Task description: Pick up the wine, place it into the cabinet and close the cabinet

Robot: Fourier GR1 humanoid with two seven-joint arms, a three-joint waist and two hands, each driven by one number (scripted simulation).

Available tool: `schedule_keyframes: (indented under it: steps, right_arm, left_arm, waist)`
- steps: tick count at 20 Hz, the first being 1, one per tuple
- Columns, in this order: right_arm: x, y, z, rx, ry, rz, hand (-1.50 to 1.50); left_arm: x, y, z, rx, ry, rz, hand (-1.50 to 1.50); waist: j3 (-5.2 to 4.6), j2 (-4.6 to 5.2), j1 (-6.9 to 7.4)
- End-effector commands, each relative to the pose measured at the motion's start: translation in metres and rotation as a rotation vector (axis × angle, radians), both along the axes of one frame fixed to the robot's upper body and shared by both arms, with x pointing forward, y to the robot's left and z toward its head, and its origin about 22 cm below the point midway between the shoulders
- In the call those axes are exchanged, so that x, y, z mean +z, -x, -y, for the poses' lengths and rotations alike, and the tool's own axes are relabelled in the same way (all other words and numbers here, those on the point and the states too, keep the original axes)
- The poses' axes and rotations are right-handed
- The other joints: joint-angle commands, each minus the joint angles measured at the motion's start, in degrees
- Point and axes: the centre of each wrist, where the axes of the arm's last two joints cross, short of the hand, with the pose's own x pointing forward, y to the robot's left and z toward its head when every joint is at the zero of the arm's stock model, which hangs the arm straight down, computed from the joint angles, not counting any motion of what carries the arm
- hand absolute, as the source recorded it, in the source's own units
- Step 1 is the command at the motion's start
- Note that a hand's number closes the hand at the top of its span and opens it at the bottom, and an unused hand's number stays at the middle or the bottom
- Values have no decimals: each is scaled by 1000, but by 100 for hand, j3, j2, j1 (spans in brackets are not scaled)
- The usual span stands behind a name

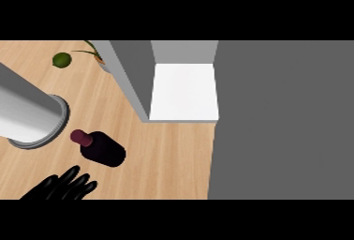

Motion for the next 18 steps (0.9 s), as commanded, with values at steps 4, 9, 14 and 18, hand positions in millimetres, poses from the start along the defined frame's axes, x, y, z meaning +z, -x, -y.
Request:
schedule_keyframes:
  steps: [4, 9, 14, 18]
  right_arm:
    - [20, 10, 1, -12, 0, 32, -150]
    - [20, 17, -9, -23, -26, 23, -150]
    - [28, 22, -9, -7, 4, 19, -150]
    - [39, 25, -4, -8, 8, 36, -150]
  left_arm:
    - [33, 18, -1, -12, 64, 38, -150]
    - [35, 5, -35, 56, 53, 63, -150]
    - [45, 1, -43, 91, 21, 52, -150]
    - [40, -19, -58, 140, 41, 42, -150]
  waist:
    - [1, 1, 13]
    - [-2, -3, 5]
    - [0, 0, -6]
    - [-1, 6, -25]
